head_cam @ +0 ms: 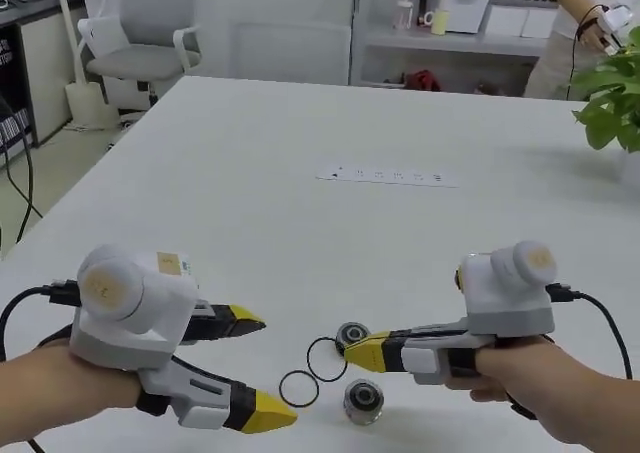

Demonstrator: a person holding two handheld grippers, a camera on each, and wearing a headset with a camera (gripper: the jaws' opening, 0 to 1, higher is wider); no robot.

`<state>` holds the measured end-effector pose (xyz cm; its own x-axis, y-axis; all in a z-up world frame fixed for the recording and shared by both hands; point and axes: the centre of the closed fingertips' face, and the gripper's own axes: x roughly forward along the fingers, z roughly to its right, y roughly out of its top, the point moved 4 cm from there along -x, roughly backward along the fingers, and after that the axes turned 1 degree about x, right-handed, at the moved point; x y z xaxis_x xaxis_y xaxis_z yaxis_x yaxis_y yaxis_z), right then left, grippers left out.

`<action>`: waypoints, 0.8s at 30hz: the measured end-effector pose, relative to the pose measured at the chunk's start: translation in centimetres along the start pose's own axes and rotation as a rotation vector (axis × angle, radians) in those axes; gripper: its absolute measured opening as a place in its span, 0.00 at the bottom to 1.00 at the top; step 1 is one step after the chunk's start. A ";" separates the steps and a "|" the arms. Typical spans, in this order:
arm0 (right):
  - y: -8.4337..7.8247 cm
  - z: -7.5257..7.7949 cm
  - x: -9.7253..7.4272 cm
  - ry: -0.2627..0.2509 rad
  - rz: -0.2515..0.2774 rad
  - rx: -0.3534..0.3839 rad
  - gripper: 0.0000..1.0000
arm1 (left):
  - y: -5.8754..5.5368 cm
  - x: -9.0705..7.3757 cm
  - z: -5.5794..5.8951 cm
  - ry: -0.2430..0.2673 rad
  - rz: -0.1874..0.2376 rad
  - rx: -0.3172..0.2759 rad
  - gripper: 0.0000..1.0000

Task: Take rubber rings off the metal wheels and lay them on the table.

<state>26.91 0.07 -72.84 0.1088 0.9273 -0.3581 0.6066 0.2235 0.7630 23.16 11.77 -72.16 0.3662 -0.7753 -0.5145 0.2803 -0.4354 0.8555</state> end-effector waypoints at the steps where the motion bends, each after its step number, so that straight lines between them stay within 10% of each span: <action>1: 0.0 0.0 0.2 0.001 -0.001 -0.001 0.00 | -0.1 -0.1 0.0 0.002 -0.001 0.000 0.70; 24: -1.5 0.4 3.3 -0.017 -0.064 0.022 0.00 | -1.3 -1.0 -0.2 0.037 -0.002 0.000 0.77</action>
<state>26.68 2.66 -75.36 0.0826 0.9063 -0.4145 0.6301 0.2748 0.7263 22.67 13.17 -72.75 0.3979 -0.7575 -0.5176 0.2812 -0.4363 0.8547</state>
